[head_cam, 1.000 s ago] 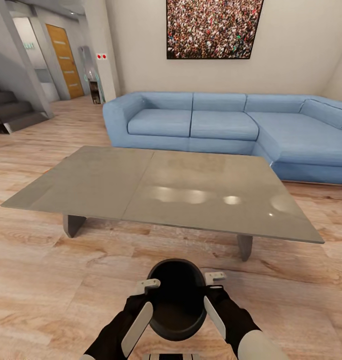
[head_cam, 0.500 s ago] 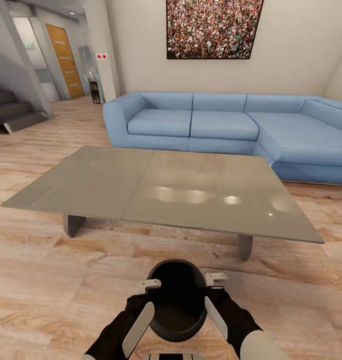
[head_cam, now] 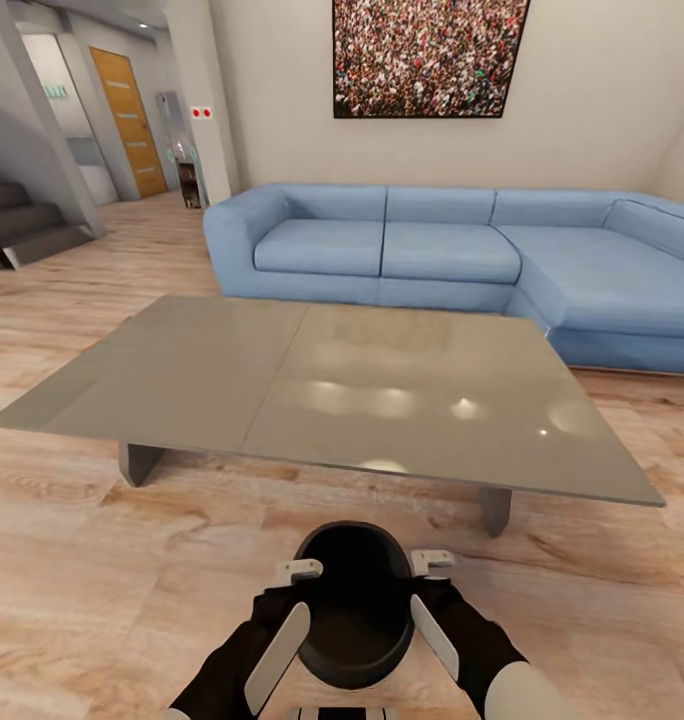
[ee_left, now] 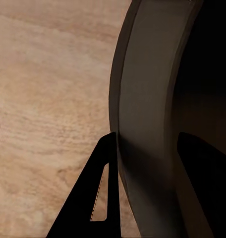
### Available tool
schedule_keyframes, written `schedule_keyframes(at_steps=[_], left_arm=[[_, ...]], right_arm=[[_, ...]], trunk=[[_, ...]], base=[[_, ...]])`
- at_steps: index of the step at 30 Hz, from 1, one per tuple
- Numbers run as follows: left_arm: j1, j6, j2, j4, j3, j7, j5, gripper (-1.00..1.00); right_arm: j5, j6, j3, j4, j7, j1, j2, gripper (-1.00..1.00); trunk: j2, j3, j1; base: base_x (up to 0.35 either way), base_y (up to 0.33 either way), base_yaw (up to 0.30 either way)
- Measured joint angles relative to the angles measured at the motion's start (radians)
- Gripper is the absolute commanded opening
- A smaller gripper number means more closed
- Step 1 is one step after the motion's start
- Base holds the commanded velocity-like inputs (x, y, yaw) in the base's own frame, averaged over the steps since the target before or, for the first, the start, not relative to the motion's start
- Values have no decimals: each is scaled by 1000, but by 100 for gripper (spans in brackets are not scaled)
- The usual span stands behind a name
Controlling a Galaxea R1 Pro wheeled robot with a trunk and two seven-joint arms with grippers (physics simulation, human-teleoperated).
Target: Place each of the two pumpkins and all three candles from the living room inside a cabinet in the living room (use any cabinet), then make sure every cabinet is closed, and position the cauldron so it is next to a table in the living room.
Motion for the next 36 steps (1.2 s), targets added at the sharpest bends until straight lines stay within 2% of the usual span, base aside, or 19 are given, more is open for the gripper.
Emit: schedule_keyframes(at_steps=[4,5,6,8,19,32,36], left_arm=[[0,11,0,-5,-2,9,3,-100],[0,-46,-5,39,33,-66,-27,-100],[0,-61,-10,39,34,-73,-42,-100],[0,-62,-6,35,33,-74,-36,-100],[0,-57,-3,32,33,-75,-35,-100],[0,-52,-1,28,32,-76,-34,-100],[0,-56,-2,30,30,-74,-30,-100]], right_arm=[[-27,0,17,0,-4,0,-5,-100],[168,7,-111,6,27,0,37,-100],[178,-3,-113,1,27,0,34,-100],[187,-3,-117,0,28,0,39,-100],[186,-1,-117,0,27,0,39,-100],[187,-1,-119,0,28,0,39,-100],[187,0,-118,1,28,0,38,-100]], trunk=[[0,0,0],[0,0,0],[0,0,0],[0,0,0],[0,0,0],[0,0,0],[-1,-15,2]], base=[[247,0,0],[274,0,0],[290,0,0],[303,0,0],[286,0,0],[27,0,0],[0,0,0]])
